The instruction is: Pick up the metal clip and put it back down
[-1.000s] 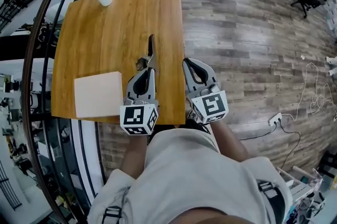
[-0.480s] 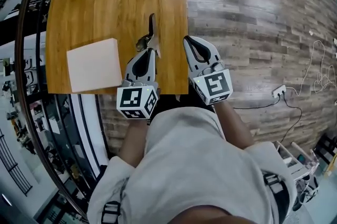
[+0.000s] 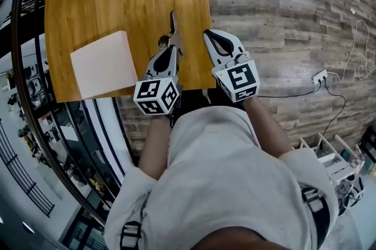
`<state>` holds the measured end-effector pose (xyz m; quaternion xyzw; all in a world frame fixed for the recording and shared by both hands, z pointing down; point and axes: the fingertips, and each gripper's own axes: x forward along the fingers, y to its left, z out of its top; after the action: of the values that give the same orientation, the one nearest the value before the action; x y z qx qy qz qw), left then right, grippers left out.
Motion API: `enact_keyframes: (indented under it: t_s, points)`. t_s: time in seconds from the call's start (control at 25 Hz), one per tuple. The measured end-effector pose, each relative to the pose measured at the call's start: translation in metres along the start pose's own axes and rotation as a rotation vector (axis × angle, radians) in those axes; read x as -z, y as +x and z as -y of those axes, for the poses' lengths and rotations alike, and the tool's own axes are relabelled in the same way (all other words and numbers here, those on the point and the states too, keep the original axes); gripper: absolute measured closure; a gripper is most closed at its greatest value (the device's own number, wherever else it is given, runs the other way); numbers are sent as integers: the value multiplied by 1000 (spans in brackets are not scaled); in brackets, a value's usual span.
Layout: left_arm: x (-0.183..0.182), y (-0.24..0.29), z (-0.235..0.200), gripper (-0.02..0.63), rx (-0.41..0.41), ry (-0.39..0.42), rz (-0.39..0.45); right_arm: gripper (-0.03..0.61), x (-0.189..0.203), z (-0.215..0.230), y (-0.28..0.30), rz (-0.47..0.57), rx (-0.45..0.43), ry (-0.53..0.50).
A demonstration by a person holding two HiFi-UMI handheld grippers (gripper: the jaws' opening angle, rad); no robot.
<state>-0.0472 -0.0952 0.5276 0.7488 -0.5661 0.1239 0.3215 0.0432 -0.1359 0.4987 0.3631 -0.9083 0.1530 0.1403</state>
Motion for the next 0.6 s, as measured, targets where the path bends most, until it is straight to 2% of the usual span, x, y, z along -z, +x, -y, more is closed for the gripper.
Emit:
enact_keyframes:
  t_s: [0.36,0.6]
  points:
    - [61,42,-37,588,14,-117,-136,552,43,2,9,-106,17,18]
    - [81,58,-47,588,23,-132,-187,552,56,5,13,-142,34,41]
